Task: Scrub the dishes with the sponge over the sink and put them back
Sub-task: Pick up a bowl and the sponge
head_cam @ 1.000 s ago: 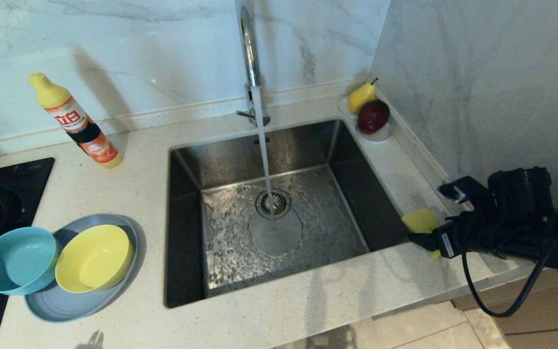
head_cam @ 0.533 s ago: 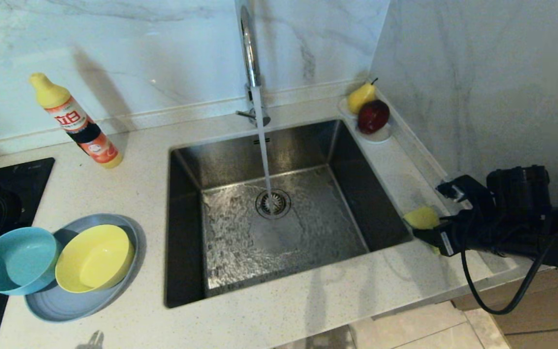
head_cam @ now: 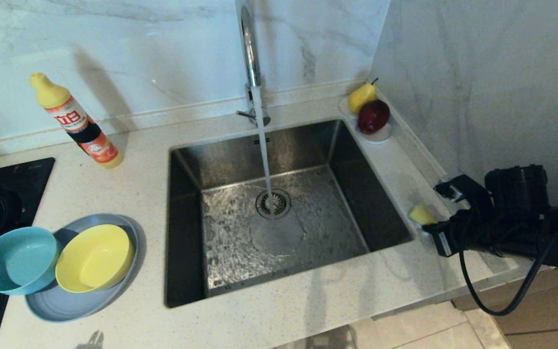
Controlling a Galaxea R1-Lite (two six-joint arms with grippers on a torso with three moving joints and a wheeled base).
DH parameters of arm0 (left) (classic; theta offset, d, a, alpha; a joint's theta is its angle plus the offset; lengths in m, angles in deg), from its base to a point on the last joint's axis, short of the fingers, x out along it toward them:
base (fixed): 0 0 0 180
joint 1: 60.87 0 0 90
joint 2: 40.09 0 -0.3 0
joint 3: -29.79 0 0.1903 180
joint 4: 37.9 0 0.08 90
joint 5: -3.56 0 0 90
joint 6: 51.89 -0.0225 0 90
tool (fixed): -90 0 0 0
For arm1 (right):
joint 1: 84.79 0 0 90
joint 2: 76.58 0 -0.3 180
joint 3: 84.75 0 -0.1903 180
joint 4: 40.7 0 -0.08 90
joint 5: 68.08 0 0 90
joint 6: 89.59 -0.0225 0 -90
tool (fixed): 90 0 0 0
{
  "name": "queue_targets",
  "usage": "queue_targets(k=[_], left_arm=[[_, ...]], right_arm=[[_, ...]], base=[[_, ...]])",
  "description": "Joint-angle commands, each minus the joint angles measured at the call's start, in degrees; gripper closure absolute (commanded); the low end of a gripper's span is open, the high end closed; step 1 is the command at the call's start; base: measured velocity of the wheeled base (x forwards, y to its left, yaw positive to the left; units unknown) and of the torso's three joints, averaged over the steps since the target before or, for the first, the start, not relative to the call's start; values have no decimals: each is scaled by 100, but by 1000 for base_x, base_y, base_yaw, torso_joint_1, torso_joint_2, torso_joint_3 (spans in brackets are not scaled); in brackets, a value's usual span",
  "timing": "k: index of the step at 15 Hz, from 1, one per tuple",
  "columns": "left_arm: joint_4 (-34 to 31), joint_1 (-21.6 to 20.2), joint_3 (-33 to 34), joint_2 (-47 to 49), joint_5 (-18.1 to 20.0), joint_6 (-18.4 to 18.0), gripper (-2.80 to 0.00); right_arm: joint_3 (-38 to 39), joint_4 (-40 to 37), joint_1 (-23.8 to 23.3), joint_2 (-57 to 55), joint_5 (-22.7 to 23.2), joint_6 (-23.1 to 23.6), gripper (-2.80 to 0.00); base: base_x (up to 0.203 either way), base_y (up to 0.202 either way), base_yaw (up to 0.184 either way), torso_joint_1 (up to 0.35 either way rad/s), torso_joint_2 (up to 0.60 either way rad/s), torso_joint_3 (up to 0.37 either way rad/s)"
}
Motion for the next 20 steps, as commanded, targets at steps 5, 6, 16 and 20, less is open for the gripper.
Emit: queue_targets(k=[5,6,16,20], left_arm=[[5,-2,229,7,1,-1,0],[5,-2,229,7,1,-1,0],[5,-2,229,7,1,-1,0],[5,-2,229,7,1,-1,0]], right_arm=[[-13,-66,2,36,-21,49,0],[-16,-65,6,41,-21,49,0],[-236,-592,86,416,-30,5,-280],[-161,-929,77,697,-30,13,-280]], base=[[0,0,0,0,0,0],[0,0,0,0,0,0],[0,0,0,0,0,0],[0,0,0,0,0,0]])
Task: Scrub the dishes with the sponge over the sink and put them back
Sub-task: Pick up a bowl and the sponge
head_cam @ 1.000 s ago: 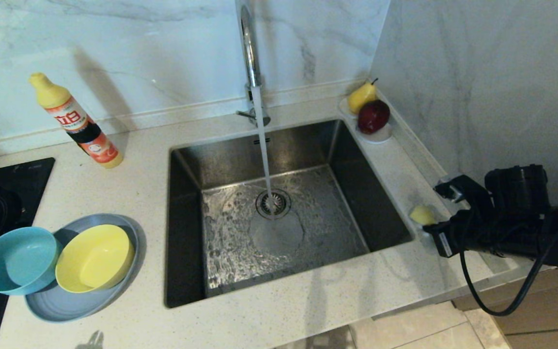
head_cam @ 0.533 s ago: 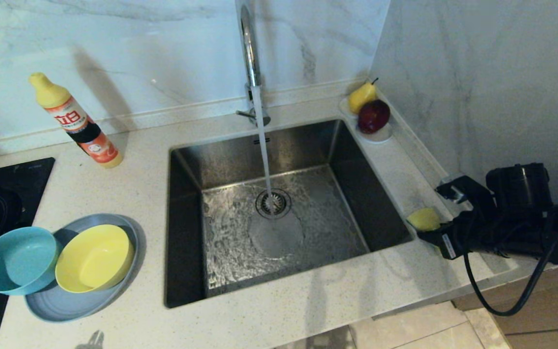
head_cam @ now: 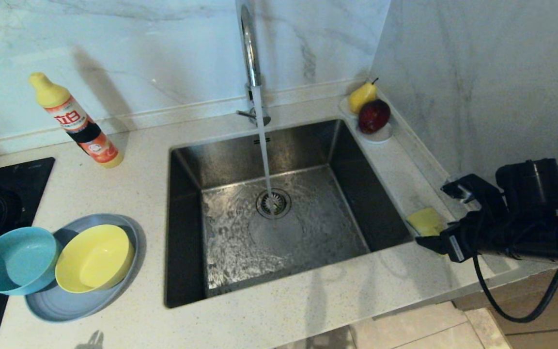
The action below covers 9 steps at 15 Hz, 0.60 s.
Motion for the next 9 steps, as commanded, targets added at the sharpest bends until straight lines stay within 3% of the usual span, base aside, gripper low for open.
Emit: queue_targets(k=[1,9], left_arm=[[5,-2,229,7,1,-3,0],[5,-2,229,7,1,-3,0]], right_arm=[[65,-58,-6,225,3,21,-280],[396,-132,-68,387,12,101,-280]], base=[[0,0,0,0,0,0],[0,0,0,0,0,0]])
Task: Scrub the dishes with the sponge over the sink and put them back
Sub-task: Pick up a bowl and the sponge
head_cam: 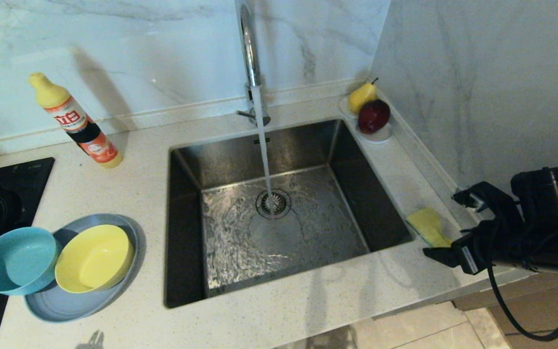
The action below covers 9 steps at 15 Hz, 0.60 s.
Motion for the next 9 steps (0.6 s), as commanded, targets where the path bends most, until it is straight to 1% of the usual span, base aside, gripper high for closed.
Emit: queue_targets(k=[1,9], left_arm=[[8,-2,229,7,1,-1,0],[8,-2,229,7,1,-1,0]], right_arm=[[100,30,-8,48,10,9,-280],[234,68,-52,6,54,0,-280]], base=[[0,0,0,0,0,0],[0,0,0,0,0,0]])
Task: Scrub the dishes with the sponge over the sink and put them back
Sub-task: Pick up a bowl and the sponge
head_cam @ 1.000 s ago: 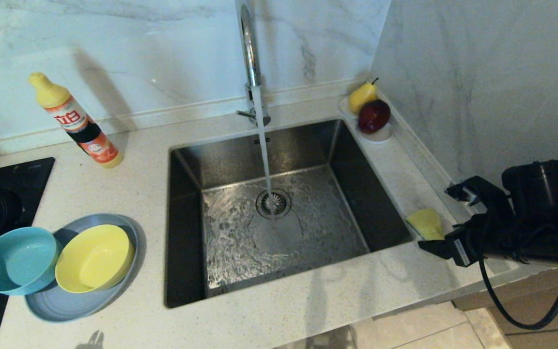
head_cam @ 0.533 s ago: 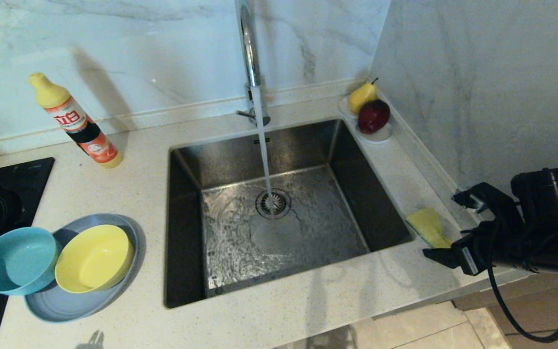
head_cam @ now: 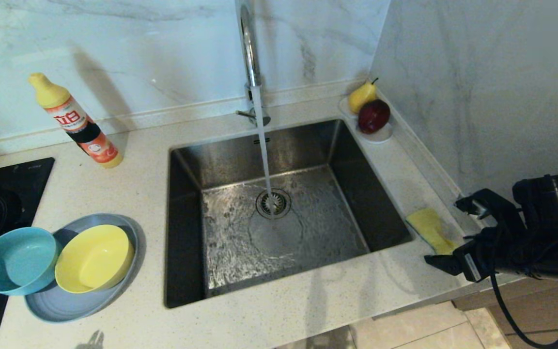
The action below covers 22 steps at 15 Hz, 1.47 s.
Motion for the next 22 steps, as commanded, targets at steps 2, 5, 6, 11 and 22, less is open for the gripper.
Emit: queue_targets(k=[2,5,6,11,22], left_arm=[[5,-2,229,7,2,-1,0],[5,-2,229,7,2,-1,0],[5,-2,229,7,2,-1,0],[5,-2,229,7,2,-1,0],[5,-2,229,7,2,-1,0]], right_arm=[[39,17,1,-53,8,5,-280],[39,17,1,-79,8,-12,-280],[39,23,1,-88,8,-12,-280],[39,25,1,-140,8,-3,-280],[39,150,1,-285,17,-8,0]], base=[[0,0,0,0,0,0],[0,0,0,0,0,0],[0,0,0,0,0,0],[0,0,0,0,0,0],[0,0,0,0,0,0]])
